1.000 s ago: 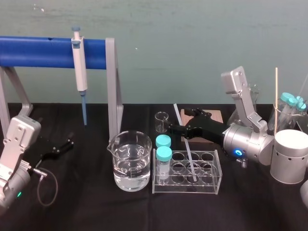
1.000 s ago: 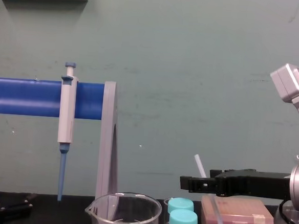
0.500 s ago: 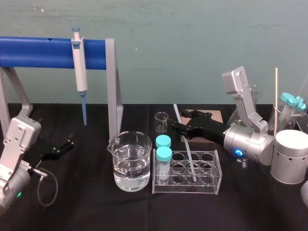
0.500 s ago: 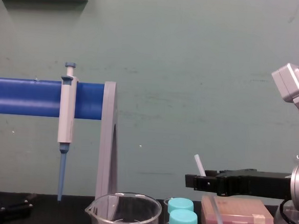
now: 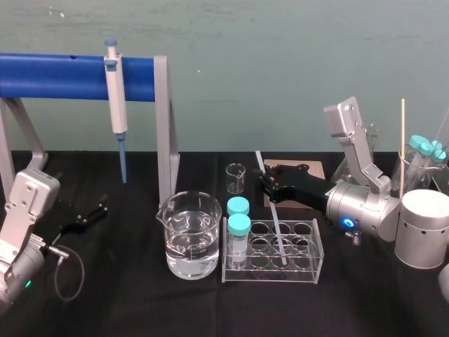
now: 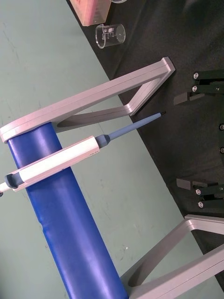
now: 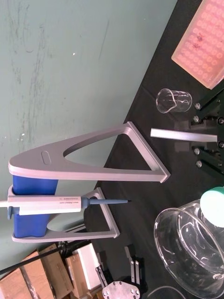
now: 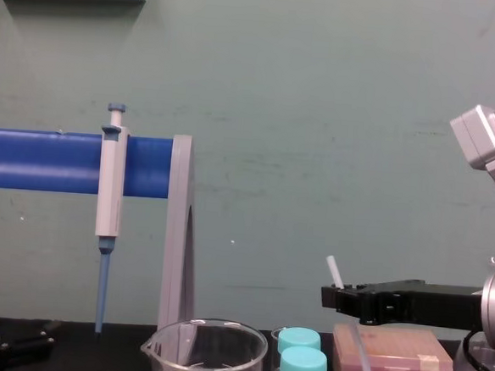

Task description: Pick up the stirring rod with one hand, then place it down.

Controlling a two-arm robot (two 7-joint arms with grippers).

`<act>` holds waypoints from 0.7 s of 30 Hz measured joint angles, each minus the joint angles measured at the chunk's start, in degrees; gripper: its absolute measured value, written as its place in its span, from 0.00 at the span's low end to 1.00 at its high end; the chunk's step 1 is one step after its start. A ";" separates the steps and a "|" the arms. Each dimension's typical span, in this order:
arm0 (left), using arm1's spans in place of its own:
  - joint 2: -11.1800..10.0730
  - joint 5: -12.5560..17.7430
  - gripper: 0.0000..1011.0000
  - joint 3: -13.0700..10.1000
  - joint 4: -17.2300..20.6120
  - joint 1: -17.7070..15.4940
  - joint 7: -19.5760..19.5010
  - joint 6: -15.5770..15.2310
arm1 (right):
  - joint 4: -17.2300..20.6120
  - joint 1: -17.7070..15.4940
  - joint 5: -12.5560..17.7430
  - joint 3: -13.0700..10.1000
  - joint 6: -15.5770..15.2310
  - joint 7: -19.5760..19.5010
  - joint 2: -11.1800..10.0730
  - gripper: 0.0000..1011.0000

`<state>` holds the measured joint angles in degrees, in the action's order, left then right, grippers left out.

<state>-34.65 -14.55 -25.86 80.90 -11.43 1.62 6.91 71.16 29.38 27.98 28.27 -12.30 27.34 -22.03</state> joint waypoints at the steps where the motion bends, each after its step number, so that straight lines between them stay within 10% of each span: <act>1: 0.00 0.00 0.99 0.00 0.00 0.00 0.00 0.00 | 0.00 0.00 0.01 0.00 0.01 0.00 0.00 0.16; 9: 0.00 0.00 0.99 0.00 0.00 0.00 0.00 0.00 | 0.01 -0.08 0.04 -0.03 0.32 0.08 0.01 0.07; 21: 0.00 0.00 0.99 0.00 0.00 0.00 0.00 0.00 | 1.35 -2.82 -0.17 -1.49 8.72 1.65 0.14 0.07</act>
<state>-34.64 -14.55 -25.86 80.90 -11.43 1.62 6.91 72.51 26.56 27.81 26.78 -3.57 28.98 -21.89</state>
